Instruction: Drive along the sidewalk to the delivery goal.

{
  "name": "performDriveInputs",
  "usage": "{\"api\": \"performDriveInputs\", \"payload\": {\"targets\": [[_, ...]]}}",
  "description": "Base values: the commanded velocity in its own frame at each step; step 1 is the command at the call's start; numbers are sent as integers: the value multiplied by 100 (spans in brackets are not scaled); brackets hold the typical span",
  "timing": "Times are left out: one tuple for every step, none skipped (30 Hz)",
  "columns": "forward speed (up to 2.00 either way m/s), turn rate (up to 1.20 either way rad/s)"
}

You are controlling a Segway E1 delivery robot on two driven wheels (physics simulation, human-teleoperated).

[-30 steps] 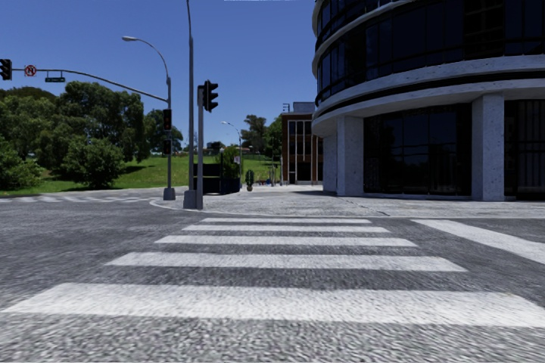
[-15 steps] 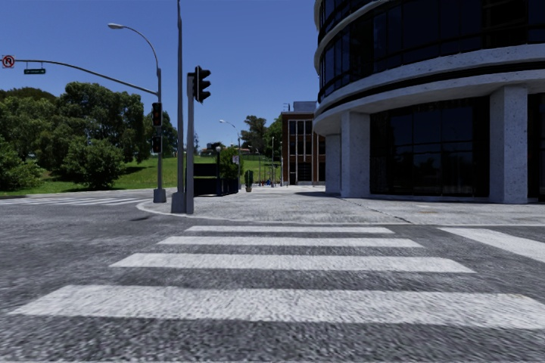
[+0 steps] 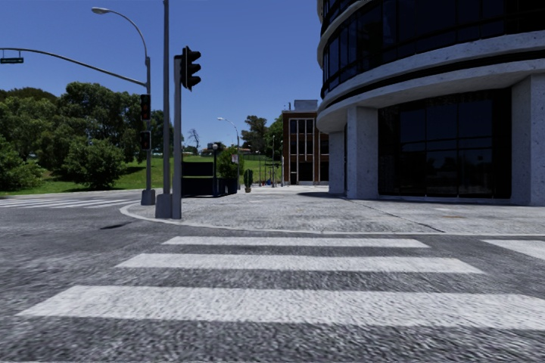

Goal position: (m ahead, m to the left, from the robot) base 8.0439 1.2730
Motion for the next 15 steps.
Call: {"api": "performDriveInputs", "payload": {"targets": [[200, 0], [200, 0], [200, 0], [200, 0], [200, 0], [200, 0], [200, 0], [200, 0], [200, 0], [200, 0], [200, 0], [200, 0], [200, 0], [200, 0], [200, 0]]}}
